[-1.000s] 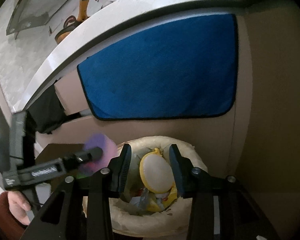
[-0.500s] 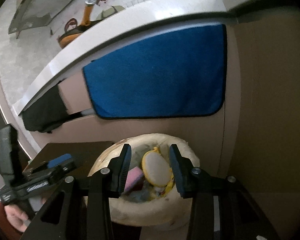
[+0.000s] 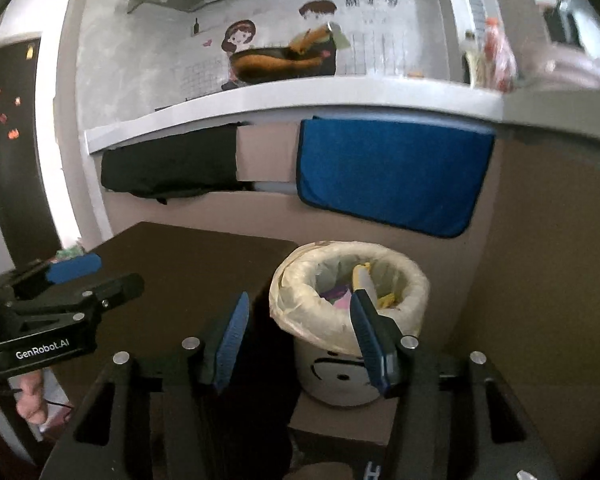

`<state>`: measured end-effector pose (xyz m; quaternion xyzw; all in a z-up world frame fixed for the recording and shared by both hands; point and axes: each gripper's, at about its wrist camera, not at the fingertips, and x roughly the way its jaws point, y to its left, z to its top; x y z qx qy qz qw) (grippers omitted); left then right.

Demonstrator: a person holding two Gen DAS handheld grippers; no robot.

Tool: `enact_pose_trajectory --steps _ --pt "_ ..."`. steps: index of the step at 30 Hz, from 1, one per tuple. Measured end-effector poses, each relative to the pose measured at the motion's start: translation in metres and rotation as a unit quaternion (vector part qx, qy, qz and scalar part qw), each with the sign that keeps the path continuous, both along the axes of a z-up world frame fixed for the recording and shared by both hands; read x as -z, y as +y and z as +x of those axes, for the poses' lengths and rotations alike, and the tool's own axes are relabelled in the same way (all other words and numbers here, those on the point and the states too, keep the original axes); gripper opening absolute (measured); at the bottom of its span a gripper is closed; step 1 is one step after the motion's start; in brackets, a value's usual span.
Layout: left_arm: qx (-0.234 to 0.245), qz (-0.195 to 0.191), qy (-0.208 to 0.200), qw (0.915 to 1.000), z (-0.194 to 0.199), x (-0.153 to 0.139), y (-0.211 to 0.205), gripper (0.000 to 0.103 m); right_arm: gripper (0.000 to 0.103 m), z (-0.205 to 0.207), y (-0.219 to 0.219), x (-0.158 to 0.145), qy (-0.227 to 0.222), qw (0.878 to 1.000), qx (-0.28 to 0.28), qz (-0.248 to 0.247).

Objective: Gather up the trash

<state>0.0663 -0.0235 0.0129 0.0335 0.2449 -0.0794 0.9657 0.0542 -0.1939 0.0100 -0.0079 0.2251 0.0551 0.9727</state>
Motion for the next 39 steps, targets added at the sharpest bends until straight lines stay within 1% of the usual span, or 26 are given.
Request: enact_pose_trajectory --steps 2,6,12,21,39 --pt "-0.014 0.004 0.000 0.9999 -0.008 0.000 0.005 0.072 0.050 -0.017 0.011 0.000 -0.006 1.000 0.003 0.004" --pt "-0.023 -0.006 0.004 0.9997 -0.020 -0.001 0.018 0.072 0.050 -0.036 0.026 -0.001 -0.003 1.000 0.006 0.014" --pt "-0.047 -0.014 -0.014 0.9987 -0.040 -0.008 0.034 0.072 0.050 -0.054 0.042 -0.004 -0.023 1.000 -0.001 -0.002" --pt "-0.053 -0.014 -0.033 0.9979 -0.053 -0.013 0.040 0.072 0.050 -0.056 0.045 -0.004 -0.017 1.000 -0.005 0.010" --pt "-0.064 -0.010 -0.042 0.9970 -0.061 -0.016 0.038 0.072 0.050 -0.058 0.048 -0.003 -0.015 1.000 -0.009 0.015"
